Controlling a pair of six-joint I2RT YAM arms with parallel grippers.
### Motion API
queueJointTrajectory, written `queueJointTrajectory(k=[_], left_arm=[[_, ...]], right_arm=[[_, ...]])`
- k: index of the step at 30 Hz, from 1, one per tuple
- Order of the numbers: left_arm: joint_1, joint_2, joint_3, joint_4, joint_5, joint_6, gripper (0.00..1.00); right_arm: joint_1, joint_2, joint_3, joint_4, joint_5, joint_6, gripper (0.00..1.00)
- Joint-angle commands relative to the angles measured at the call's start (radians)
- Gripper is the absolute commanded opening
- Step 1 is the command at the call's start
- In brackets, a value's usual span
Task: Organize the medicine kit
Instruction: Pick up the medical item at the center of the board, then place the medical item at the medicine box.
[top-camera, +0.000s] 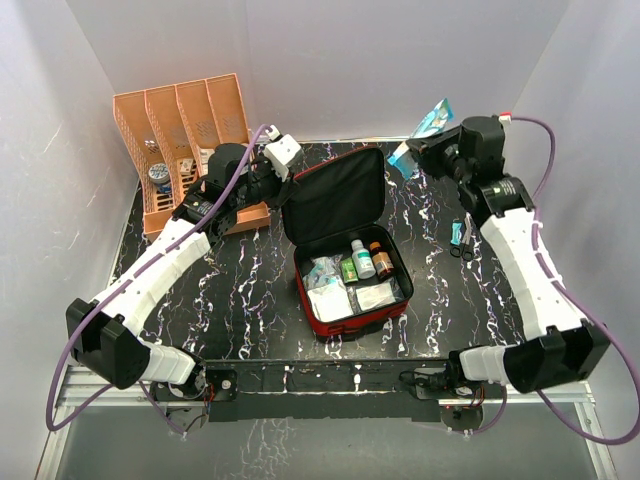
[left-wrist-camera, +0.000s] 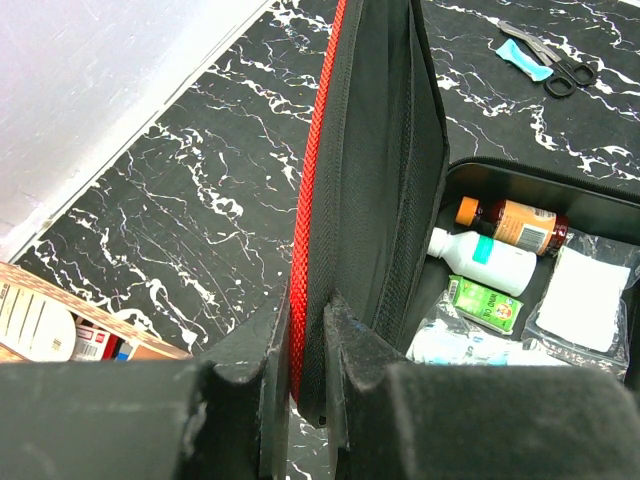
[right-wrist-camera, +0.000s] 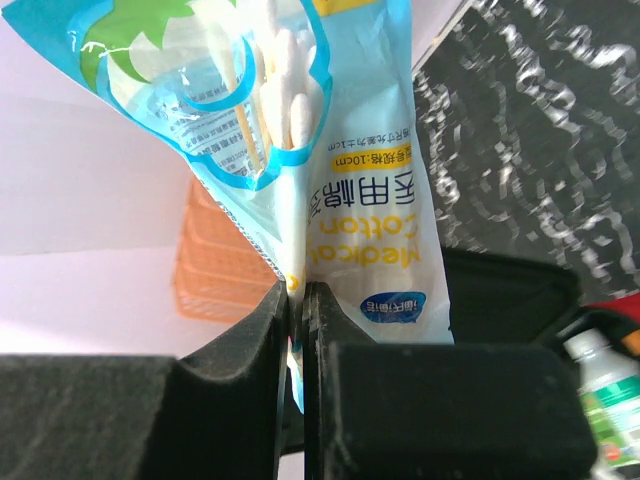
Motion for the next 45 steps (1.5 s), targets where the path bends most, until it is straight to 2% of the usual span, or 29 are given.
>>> queueJointTrajectory(k=[1, 8, 19, 28, 34, 45], left_arm=[[0.006, -0.004, 0.025, -0.012, -0.035, 0.031, 0.00], [0.006, -0.004, 0.021, -0.004, -0.025, 0.029, 0.00], [0.006, -0.006, 0.012, 0.021, -0.044, 0.042, 0.00], [0.006, -0.004, 0.027, 0.037, -0.064, 0.044, 0.00], [0.006, -0.004, 0.025, 0.043, -0.065, 0.046, 0.00], [0.005, -0.004, 0.021, 0.045, -0.069, 0.052, 0.00]], right_arm=[[-0.001, -0.093, -0.155, 0.268, -0.114, 0.237, 0.00], [0.006, -0.121, -0.428, 0.709, -0.242, 0.422, 0.00], [0.028, -0.104, -0.521, 0.951, -0.266, 0.623, 0.00], [0.135, -0.026, -0.550, 1.095, -0.281, 0.746, 0.00], [0.178, 0.032, -0.517, 1.094, -0.337, 0.754, 0.00], [0.267, 0.016, -0.555, 1.075, -0.285, 0.807, 0.00]])
